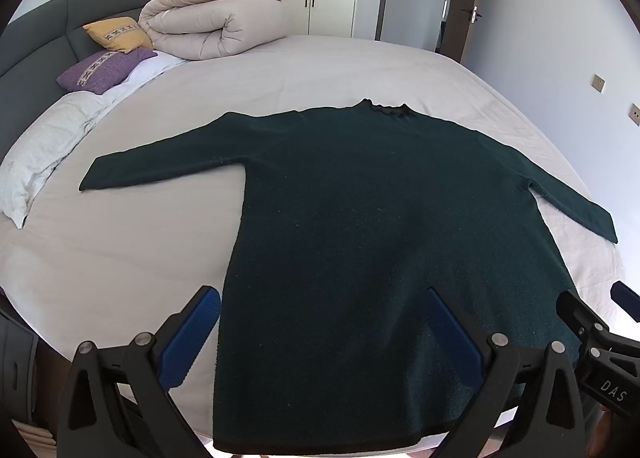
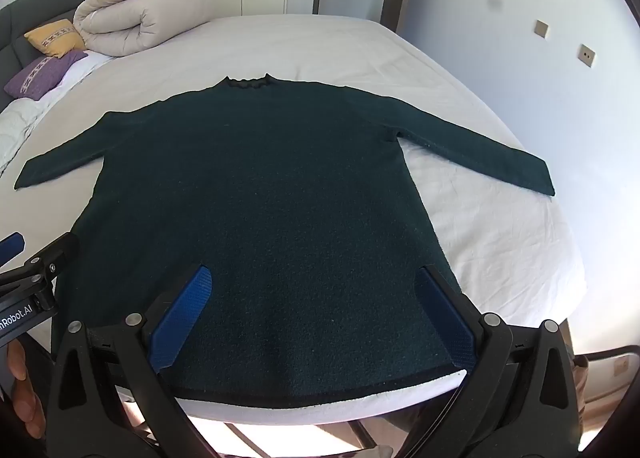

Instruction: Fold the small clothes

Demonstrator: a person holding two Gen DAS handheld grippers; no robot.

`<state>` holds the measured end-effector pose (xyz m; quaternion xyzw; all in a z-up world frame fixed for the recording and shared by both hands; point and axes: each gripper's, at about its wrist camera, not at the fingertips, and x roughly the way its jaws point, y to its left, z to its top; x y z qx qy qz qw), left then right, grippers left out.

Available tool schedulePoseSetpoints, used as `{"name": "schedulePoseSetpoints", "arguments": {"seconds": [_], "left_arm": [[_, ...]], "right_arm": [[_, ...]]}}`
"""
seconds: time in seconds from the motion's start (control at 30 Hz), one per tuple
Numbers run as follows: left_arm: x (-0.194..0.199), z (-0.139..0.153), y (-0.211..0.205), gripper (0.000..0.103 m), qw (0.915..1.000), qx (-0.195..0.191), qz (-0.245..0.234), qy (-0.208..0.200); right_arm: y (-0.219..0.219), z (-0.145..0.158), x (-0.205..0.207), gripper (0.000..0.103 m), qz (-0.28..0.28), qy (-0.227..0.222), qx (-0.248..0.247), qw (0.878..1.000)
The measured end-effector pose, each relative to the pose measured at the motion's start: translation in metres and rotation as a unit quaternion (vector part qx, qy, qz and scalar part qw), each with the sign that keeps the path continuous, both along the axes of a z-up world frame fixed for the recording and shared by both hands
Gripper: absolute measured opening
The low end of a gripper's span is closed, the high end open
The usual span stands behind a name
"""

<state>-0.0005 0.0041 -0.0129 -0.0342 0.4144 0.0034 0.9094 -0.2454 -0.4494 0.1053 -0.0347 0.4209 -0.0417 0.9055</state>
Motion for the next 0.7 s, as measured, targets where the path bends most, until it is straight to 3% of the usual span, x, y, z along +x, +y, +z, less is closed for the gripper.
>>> {"name": "schedulePoseSetpoints", "arguments": {"seconds": [0.7], "left_arm": [[-0.0016, -0.0035, 0.0014, 0.103, 1.0, -0.002, 0.0, 0.003]], "right_arm": [[-0.0018, 0.0002, 0.0029, 0.103, 0.0, 0.001, 0.003, 1.0]]}}
